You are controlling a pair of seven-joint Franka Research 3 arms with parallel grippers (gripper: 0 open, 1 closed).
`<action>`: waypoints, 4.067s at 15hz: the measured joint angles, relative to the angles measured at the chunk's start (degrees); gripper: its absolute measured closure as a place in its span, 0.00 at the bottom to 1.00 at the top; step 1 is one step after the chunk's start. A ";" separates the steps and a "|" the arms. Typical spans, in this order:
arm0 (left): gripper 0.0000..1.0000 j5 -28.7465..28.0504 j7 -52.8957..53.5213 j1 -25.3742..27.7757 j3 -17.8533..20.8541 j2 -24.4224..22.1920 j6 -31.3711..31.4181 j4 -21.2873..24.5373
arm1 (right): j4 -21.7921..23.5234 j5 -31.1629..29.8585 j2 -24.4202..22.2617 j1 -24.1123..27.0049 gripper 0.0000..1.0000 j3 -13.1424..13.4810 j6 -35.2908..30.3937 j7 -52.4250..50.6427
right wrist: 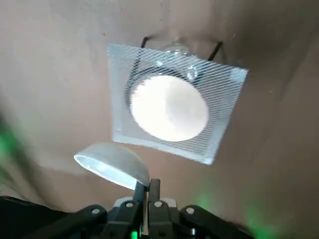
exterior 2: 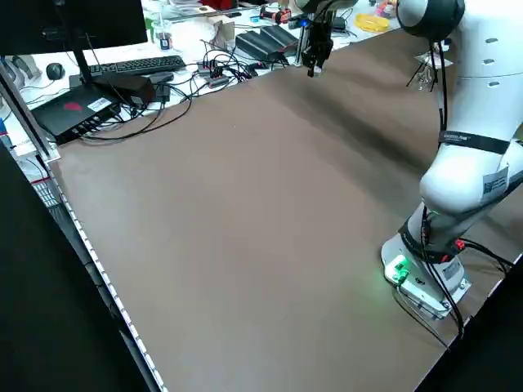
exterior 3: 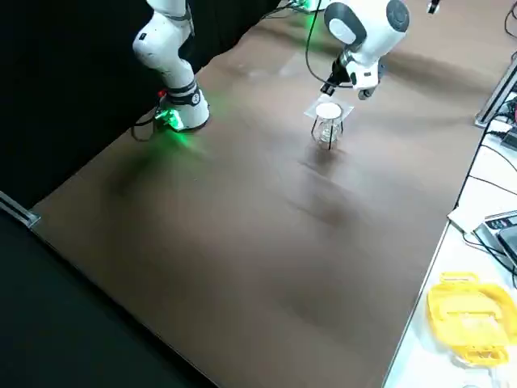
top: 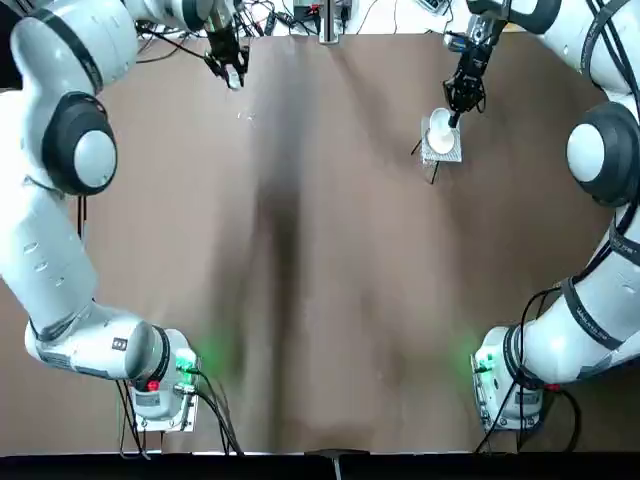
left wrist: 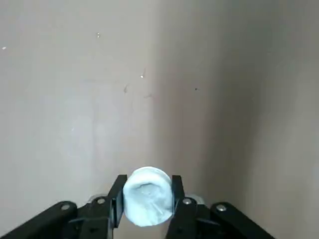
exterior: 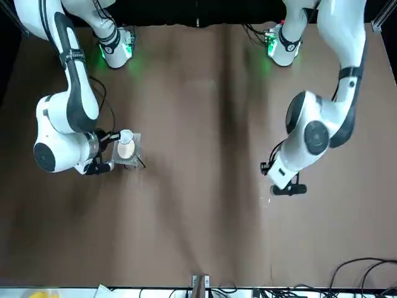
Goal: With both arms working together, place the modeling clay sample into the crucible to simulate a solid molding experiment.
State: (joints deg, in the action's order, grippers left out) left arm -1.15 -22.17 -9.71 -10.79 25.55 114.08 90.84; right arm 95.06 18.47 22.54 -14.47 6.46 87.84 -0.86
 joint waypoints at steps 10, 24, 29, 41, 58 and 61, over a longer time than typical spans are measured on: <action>0.59 14.60 -1.33 0.48 -1.82 -9.80 -14.60 -2.58 | -2.33 17.75 0.02 -9.10 0.95 -0.93 -0.06 29.79; 0.59 22.04 -20.88 -0.74 -9.36 -9.76 -13.95 -2.58 | -10.45 29.90 6.40 -21.54 0.96 -1.02 10.33 43.97; 0.59 22.46 -27.68 -1.95 -13.54 -9.16 -10.18 -2.57 | -11.74 31.18 7.20 -25.00 0.96 -1.96 14.99 43.96; 0.59 21.92 -33.43 -4.64 -13.35 -5.26 -5.05 -2.51 | -12.77 31.95 7.22 -24.29 0.96 -2.58 13.69 43.95; 0.10 21.49 -36.13 -5.14 -12.87 -4.65 -4.56 -2.27 | -13.93 32.59 7.23 -22.60 0.96 -2.60 13.14 43.94; 0.10 21.50 -40.56 -5.10 -12.36 -4.65 -3.13 -2.84 | -14.12 32.84 7.23 -22.67 0.96 -2.95 13.46 43.94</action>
State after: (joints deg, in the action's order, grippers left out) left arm 20.35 -62.73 -14.82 -23.15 20.89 110.95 88.00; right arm 80.94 51.31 29.77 -37.14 3.51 101.30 43.08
